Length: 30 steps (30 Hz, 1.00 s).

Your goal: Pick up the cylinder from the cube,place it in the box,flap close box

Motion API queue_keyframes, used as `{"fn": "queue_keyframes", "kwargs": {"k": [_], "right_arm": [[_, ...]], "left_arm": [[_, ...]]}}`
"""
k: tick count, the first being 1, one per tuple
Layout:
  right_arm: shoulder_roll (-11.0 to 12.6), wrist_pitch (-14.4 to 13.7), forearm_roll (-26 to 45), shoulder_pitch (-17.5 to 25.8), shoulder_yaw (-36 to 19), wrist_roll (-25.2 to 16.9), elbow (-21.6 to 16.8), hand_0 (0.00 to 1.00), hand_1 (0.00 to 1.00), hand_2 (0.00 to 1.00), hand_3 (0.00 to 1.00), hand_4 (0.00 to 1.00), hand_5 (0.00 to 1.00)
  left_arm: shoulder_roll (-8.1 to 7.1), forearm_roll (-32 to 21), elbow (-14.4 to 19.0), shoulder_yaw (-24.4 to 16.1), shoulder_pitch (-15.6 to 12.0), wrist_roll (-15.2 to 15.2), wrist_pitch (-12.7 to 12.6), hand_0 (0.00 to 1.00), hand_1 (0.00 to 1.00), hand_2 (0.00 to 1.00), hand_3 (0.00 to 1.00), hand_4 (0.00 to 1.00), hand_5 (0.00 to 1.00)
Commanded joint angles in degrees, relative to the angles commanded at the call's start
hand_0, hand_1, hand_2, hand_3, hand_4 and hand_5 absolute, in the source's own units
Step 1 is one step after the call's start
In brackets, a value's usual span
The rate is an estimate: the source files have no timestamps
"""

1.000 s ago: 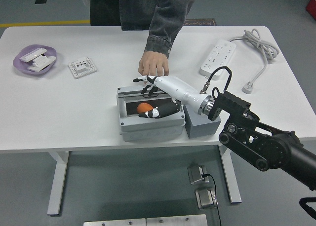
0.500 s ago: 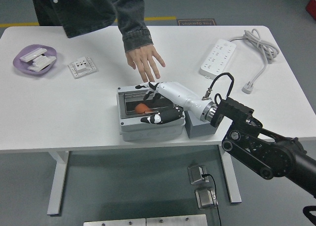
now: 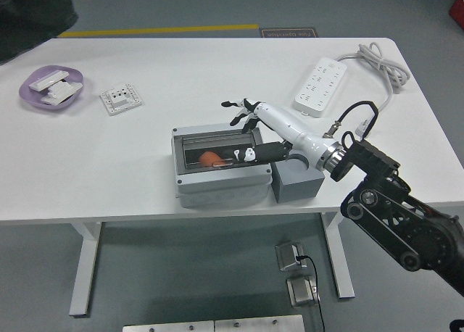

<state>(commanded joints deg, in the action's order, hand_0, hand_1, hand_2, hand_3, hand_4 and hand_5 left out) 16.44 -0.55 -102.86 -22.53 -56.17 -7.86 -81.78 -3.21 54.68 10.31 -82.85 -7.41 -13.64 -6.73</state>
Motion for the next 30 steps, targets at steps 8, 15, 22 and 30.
{"fn": "queue_keyframes", "kwargs": {"k": [8, 15, 22, 30], "right_arm": [[-1.6, -0.6, 5.9, 8.7, -10.2, -3.5, -1.8, 0.509, 0.485, 0.647, 0.866, 0.873, 0.447], [-3.1, -0.9, 15.8, 14.4, -13.1, -9.5, 1.7, 0.548, 0.519, 0.652, 0.838, 0.872, 0.447], [-4.5, -0.3, 24.1, 17.7, -13.2, -10.1, 3.9, 0.844, 0.830, 0.858, 0.868, 0.879, 0.450], [-5.7, -0.5, 26.8, 19.0, -14.6, -10.6, 4.3, 0.884, 0.933, 0.943, 0.962, 0.631, 0.002]], "left_arm": [[0.31, -0.6, 0.0, 0.6, -0.5, -0.1, 0.0, 0.822, 0.811, 0.777, 0.838, 0.725, 0.477], [0.27, -0.7, 0.0, 0.7, -0.4, -0.1, 0.1, 0.822, 0.811, 0.777, 0.838, 0.725, 0.477], [-0.04, -0.8, 0.0, 0.7, -0.6, -0.2, 0.1, 0.822, 0.811, 0.777, 0.838, 0.725, 0.477], [-0.72, -0.2, 0.0, 0.5, -0.6, -0.6, 0.1, 0.822, 0.811, 0.777, 0.838, 0.725, 0.477]]}}
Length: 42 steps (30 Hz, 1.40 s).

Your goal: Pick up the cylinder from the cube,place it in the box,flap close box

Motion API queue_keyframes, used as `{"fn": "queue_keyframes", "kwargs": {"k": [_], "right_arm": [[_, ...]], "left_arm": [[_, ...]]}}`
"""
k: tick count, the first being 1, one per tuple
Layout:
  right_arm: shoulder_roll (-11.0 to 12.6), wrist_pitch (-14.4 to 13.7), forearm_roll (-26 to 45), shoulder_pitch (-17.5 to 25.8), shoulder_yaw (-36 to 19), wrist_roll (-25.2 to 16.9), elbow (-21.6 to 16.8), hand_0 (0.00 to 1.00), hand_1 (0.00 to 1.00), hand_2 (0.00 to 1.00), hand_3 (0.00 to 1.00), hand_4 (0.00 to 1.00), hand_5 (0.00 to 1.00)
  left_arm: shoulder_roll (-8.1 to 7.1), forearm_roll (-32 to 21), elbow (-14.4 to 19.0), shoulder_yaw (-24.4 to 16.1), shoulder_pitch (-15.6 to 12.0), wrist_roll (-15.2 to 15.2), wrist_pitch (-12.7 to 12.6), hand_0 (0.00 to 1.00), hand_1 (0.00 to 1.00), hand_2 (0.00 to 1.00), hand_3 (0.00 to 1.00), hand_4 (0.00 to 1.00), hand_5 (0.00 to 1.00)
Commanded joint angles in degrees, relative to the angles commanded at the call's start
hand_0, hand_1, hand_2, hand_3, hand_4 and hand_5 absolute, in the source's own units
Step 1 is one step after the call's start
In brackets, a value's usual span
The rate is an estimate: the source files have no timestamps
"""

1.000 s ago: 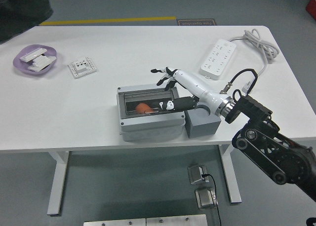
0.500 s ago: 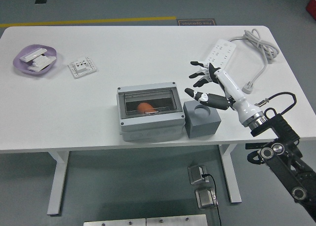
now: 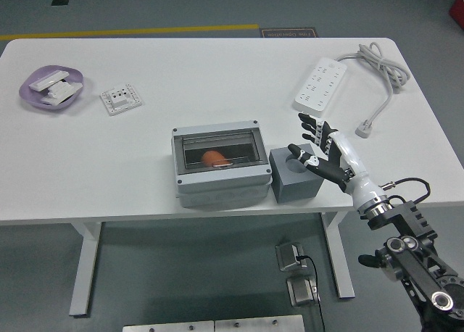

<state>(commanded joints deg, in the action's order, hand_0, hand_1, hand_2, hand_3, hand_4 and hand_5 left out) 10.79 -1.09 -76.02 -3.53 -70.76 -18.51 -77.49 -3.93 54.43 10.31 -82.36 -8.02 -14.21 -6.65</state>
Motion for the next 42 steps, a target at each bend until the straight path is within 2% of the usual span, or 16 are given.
{"fn": "queue_keyframes", "kwargs": {"k": [4, 5, 10, 11, 16, 17, 22, 23, 27, 28, 42], "right_arm": [[0.1, 0.4, 0.3, 0.5, -1.0, 0.0, -0.1, 0.884, 0.933, 0.943, 0.962, 0.631, 0.002], [0.1, 0.4, 0.4, 0.6, -1.3, 0.0, -0.2, 0.870, 0.904, 0.875, 0.887, 0.766, 0.002], [0.3, 0.9, 0.6, 1.3, -2.4, 0.2, -0.5, 0.870, 0.904, 0.875, 0.887, 0.766, 0.002], [0.2, 1.0, 0.6, 1.4, -2.7, 0.2, -0.6, 0.877, 0.900, 0.880, 0.882, 0.888, 0.119], [0.1, 1.2, 0.5, 1.9, -3.9, 0.3, -1.1, 0.877, 0.900, 0.880, 0.882, 0.888, 0.119], [0.2, 1.2, 0.5, 2.0, -4.0, 0.4, -1.2, 0.888, 0.909, 0.897, 0.898, 0.932, 0.213], [0.2, 1.2, 0.6, 2.1, -4.7, 0.5, -1.6, 0.888, 0.909, 0.897, 0.898, 0.932, 0.213], [0.1, 1.2, 0.6, 2.1, -4.9, 0.6, -1.6, 0.897, 0.914, 0.906, 0.913, 0.945, 0.251], [-0.1, 1.1, 0.4, 2.3, -5.4, 0.7, -1.7, 0.897, 0.914, 0.906, 0.913, 0.945, 0.251], [-0.1, 1.1, 0.2, 2.3, -5.6, 0.8, -1.7, 0.898, 0.917, 0.909, 0.918, 0.955, 0.283], [-0.1, 1.1, -1.0, 2.4, -6.9, 1.2, -2.1, 0.901, 0.914, 0.910, 0.915, 0.957, 0.301]], "left_arm": [[-0.41, 0.5, 0.0, -0.3, 0.2, 0.0, 0.0, 0.822, 0.811, 0.777, 0.838, 0.725, 0.477], [-0.51, 0.6, 0.0, -0.3, 0.2, -0.1, 0.0, 0.822, 0.811, 0.777, 0.838, 0.725, 0.477], [-0.86, 1.1, 0.0, -0.5, 0.0, -0.3, 0.1, 0.822, 0.811, 0.777, 0.838, 0.725, 0.477], [-0.94, 1.2, 0.0, -0.5, 0.0, -0.3, 0.1, 0.822, 0.811, 0.777, 0.838, 0.725, 0.477], [-1.25, 1.4, 0.0, -0.7, 0.0, -0.4, 0.0, 0.822, 0.811, 0.777, 0.838, 0.725, 0.477], [-1.29, 1.3, 0.0, -0.7, 0.0, -0.4, 0.0, 0.822, 0.811, 0.777, 0.838, 0.725, 0.477], [-1.18, 1.1, 0.0, -0.7, -0.2, -0.3, -0.1, 0.822, 0.811, 0.777, 0.838, 0.725, 0.477], [-1.07, 1.0, 0.0, -0.7, -0.3, -0.3, -0.1, 0.822, 0.811, 0.777, 0.838, 0.725, 0.477], [-0.63, 0.5, 0.0, -0.6, -0.4, -0.3, -0.1, 0.822, 0.811, 0.777, 0.838, 0.725, 0.477], [-0.55, 0.5, 0.0, -0.6, -0.4, -0.3, -0.1, 0.822, 0.811, 0.777, 0.838, 0.725, 0.477], [-0.44, 0.2, 0.0, -0.8, -0.3, -0.3, -0.3, 0.822, 0.811, 0.777, 0.838, 0.725, 0.477]]}}
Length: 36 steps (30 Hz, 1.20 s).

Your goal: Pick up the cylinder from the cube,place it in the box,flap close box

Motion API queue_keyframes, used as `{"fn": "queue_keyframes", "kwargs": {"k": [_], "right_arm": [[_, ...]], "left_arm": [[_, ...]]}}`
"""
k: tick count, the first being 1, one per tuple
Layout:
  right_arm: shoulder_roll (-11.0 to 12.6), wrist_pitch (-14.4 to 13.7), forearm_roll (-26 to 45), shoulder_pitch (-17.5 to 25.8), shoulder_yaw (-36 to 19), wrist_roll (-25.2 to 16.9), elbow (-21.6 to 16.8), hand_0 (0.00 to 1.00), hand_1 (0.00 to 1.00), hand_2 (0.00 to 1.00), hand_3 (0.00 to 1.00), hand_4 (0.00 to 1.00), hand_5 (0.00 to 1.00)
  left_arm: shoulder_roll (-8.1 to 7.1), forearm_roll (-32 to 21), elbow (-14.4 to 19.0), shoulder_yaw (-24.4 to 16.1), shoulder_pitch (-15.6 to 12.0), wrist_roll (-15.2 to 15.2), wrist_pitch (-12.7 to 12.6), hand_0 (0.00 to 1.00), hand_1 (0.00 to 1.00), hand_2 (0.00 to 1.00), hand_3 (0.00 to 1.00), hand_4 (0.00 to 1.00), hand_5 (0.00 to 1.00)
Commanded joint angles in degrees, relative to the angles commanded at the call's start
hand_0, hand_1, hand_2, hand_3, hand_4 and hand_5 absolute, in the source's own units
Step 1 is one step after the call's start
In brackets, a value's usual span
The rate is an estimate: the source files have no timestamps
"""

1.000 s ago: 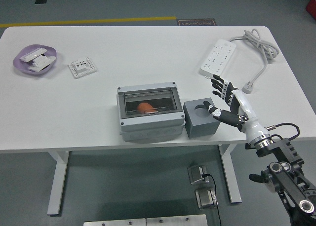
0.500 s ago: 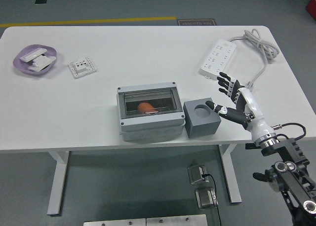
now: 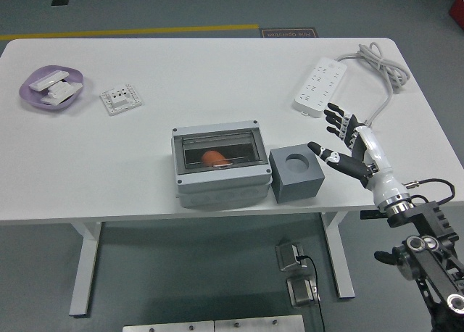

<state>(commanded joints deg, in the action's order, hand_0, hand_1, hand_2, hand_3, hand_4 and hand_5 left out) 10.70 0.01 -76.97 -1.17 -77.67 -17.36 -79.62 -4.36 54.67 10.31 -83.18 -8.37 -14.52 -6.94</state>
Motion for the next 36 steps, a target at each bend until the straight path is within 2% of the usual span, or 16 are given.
{"fn": "queue_keyframes", "kwargs": {"k": [36], "right_arm": [[0.3, -0.7, -1.7, -0.8, -1.0, -0.2, -0.5, 0.899, 0.895, 0.887, 0.902, 0.955, 0.347]], "left_arm": [[0.71, -1.7, 0.0, 1.1, 0.4, 0.4, 0.1, 0.822, 0.811, 0.777, 0.838, 0.725, 0.477]]}}
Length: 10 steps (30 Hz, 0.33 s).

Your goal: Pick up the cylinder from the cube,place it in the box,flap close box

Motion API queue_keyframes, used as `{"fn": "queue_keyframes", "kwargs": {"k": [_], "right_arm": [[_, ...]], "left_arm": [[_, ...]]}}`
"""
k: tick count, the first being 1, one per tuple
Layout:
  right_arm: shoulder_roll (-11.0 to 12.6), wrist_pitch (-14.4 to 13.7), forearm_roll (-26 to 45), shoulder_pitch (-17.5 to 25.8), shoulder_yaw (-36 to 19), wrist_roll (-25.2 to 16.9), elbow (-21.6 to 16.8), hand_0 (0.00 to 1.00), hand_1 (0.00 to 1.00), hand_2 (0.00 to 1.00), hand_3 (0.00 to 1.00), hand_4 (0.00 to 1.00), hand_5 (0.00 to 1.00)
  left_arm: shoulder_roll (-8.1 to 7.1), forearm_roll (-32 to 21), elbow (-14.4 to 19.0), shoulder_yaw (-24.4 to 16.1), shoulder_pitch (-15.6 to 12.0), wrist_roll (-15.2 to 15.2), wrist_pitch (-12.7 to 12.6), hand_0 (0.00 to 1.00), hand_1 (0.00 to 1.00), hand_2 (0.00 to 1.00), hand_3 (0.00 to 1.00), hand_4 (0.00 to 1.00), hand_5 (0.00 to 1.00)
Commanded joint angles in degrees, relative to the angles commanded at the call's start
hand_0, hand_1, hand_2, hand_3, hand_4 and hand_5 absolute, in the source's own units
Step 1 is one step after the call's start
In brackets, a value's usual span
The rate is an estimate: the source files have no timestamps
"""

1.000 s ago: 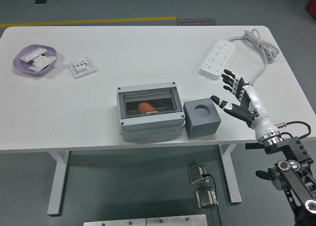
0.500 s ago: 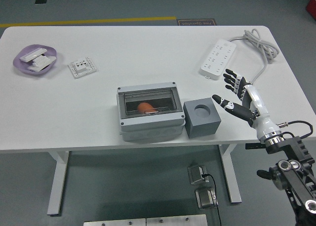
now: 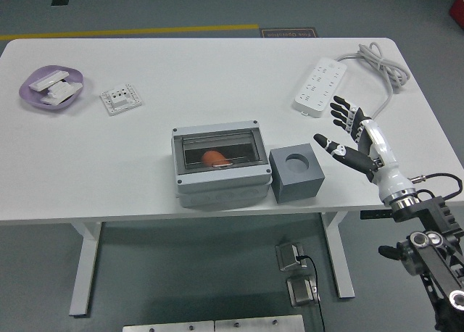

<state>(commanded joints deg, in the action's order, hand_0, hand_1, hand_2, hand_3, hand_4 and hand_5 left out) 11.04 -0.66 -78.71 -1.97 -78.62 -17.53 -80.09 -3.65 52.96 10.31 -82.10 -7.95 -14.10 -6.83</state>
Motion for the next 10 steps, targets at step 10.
{"fn": "queue_keyframes", "kwargs": {"k": [10], "right_arm": [[0.2, -0.1, 0.1, -0.3, 0.0, -0.1, -0.1, 0.898, 0.894, 0.886, 0.898, 0.954, 0.346]], "left_arm": [[0.14, -0.3, 0.0, 0.2, 0.2, 0.1, 0.0, 0.822, 0.811, 0.777, 0.838, 0.725, 0.477]]}}
